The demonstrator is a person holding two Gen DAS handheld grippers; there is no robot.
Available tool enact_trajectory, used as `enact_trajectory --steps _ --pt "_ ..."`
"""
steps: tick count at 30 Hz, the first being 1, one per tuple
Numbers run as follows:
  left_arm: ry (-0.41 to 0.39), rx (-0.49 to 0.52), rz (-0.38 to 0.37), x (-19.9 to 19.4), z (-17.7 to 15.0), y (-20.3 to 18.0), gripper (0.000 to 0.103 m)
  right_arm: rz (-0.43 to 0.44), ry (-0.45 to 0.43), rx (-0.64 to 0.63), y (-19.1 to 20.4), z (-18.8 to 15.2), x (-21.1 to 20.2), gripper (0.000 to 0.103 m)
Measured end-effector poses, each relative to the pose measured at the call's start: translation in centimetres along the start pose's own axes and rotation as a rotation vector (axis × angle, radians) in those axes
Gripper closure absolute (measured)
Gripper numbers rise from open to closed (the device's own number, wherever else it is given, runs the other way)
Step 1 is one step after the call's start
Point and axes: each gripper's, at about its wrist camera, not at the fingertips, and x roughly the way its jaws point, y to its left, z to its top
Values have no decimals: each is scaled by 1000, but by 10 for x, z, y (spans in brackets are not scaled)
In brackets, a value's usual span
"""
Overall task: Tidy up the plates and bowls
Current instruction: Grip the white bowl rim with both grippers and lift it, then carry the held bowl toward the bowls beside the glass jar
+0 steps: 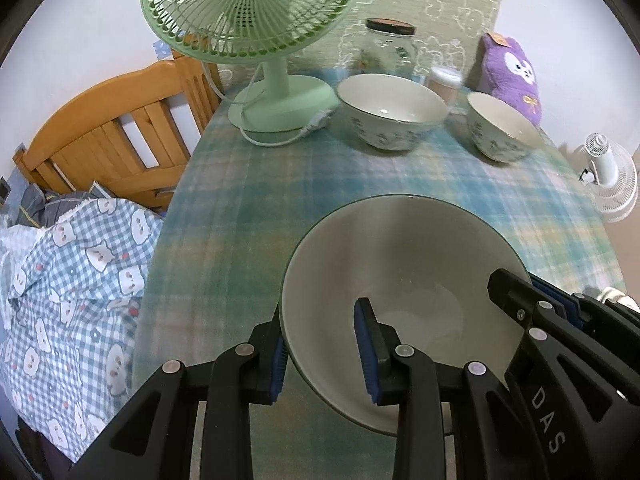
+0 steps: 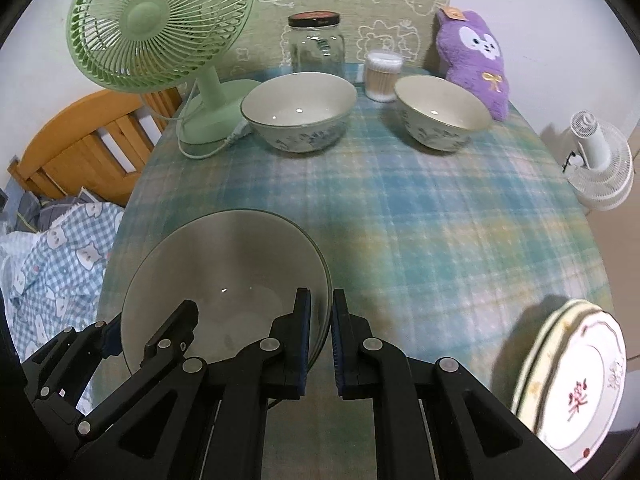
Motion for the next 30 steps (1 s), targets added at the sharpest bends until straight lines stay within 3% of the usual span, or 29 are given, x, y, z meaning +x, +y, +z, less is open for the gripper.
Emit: enact_trajectory --steps 18,30 --pt "16 -15 2 -33 -66 -81 73 -2 7 -19 -86 -72 -42 90" --pt "51 -1 31 -40 -110 -101 73 18 43 -35 -105 -117 -49 90"
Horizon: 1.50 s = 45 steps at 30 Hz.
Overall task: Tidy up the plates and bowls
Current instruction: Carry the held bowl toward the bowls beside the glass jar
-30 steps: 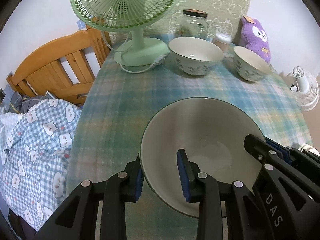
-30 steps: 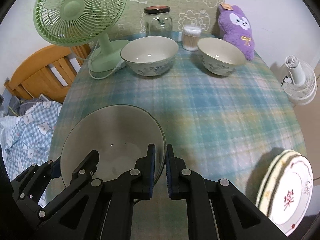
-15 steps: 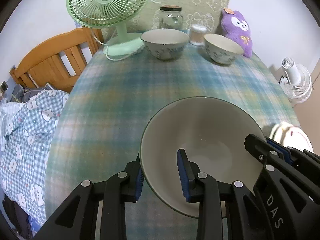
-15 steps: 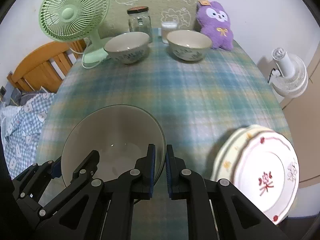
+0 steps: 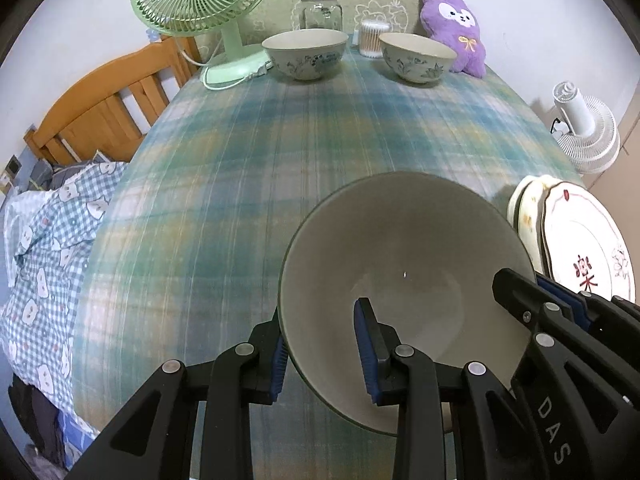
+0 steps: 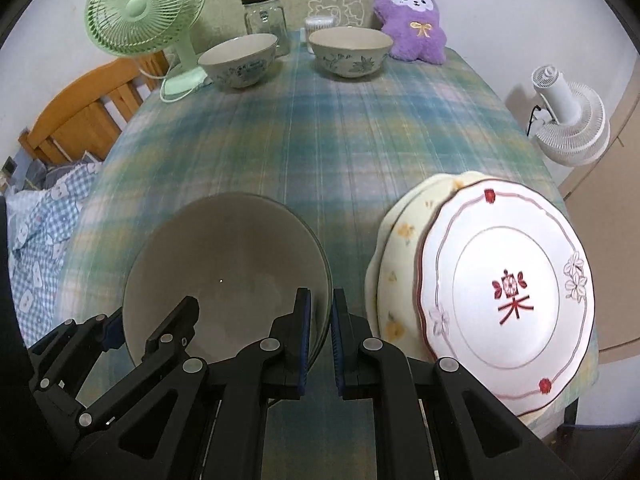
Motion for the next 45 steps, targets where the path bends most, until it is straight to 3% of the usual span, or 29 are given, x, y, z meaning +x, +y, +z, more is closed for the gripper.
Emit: enact_trajectory --steps 3,6,10,12,13,14,15,19,25,34,38,42,45 --pt "-6 -2 7 -1 -2 -2 73 6 -2 -3 -1 -1 0 90" --pt "0 0 4 0 0 -4 66 16 5 -7 -3 2 1 90" --pt "16 -3 -3 -1 2 -3 48 37 40 -7 -6 7 6 86" --pt "3 -13 10 -6 4 -1 47 23 38 1 -9 10 3 66" --pt "-1 -26 12 -9 5 1 43 15 26 7 -10 11 0 44" --pt "-2 -36 16 -10 6 3 41 10 4 17 -13 12 -5 31" --pt "-11 -57 12 -14 10 6 38 8 -25 25 -15 14 -12 30" --pt "-43 -65 33 -30 21 10 26 30 -46 36 -20 26 -28 28" --pt "-112 -80 18 -65 42 16 20 72 -113 30 -21 50 -60 28" --pt "-212 -116 21 -101 77 24 19 97 -217 -22 -16 90 -101 28" --pt "-226 -120 11 -106 94 28 20 97 -236 -24 -13 109 -108 28" --pt "-271 -101 62 -111 113 33 20 98 -268 -46 -4 130 -111 28" --pt "-275 -119 32 -107 134 43 20 99 -291 -45 2 149 -110 28"
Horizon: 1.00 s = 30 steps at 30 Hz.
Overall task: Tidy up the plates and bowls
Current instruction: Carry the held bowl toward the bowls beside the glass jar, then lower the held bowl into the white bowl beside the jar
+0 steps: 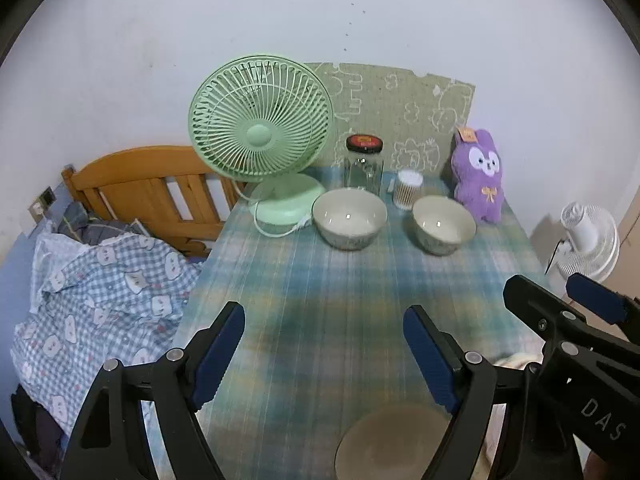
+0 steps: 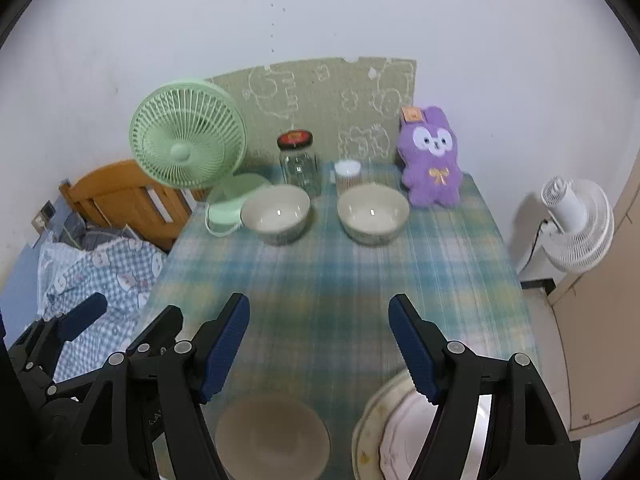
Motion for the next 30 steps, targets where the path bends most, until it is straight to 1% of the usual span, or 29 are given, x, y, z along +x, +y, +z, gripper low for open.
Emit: enact_trajectory --steps 3,7,10,13,15,17,18,19,20,22,27,30 --pt "-4 -9 -4 12 18 4 20 -4 -18 -3 5 18 12 28" --pt "-22 12 13 35 43 7 20 -18 -27 5 13 41 36 28" --pt "-27 30 12 55 57 11 22 -31 -28 11 17 55 58 28" --pt "-27 39 12 77 68 14 25 -35 -20 14 20 66 84 28" --pt "-20 33 20 93 74 16 25 -30 -13 16 22 72 103 28" --pt "-12 36 30 112 78 16 25 -44 -7 17 23 75 119 28" --pt "-10 40 33 120 79 16 26 -50 -1 14 23 77 128 28" --pt "-7 41 36 127 79 16 29 -55 5 11 24 79 139 31" --pt "-2 43 38 135 80 16 30 -53 11 6 25 79 147 37" --pt "14 48 41 154 81 15 39 -61 28 0 26 81 167 41" --pt "33 36 41 192 84 16 43 -74 39 21 24 85 208 41" --pt "39 49 47 214 86 14 47 -79 55 29 23 88 236 44"
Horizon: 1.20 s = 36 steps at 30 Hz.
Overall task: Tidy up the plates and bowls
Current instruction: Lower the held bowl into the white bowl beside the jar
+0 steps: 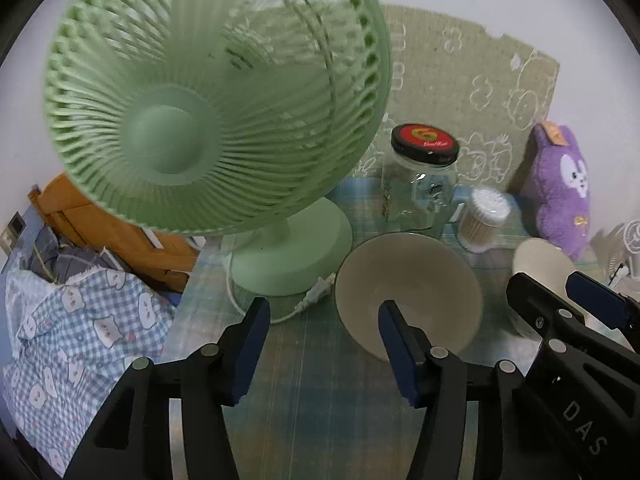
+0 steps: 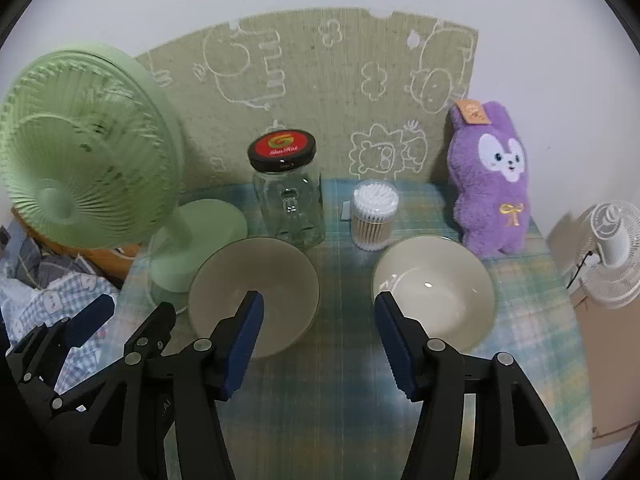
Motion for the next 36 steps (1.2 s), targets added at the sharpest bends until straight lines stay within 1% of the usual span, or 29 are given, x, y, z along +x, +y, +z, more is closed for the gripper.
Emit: enact_trajectory --steps 3,7,9,10,12,13,17,21,26,36 --pt "16 -11 -11 23 2 -1 49 -4 8 7 0 4 21 47" --pt "42 -17 -15 46 1 -3 57 -7 34 -2 3 5 48 54" --pt "52 -12 -7 56 0 -4 59 -6 43 -5 4 4 57 56" --pt "52 -8 1 59 0 -5 63 -7 47 -3 5 4 62 59" --pt "54 6 1 67 -1 -6 66 0 58 -5 6 2 71 64" --pt "57 12 -4 70 -1 -6 69 4 61 -9 7 2 73 67" --pt "65 24 -9 80 -2 -7 77 5 72 -15 12 0 83 72" --pt "70 34 -31 88 -4 -8 88 -4 76 -9 15 -1 91 76" --pt "55 46 -11 87 -4 -12 88 -31 70 5 11 -2 92 85" --pt "83 56 -20 79 -8 -14 88 -39 103 22 9 -6 81 85"
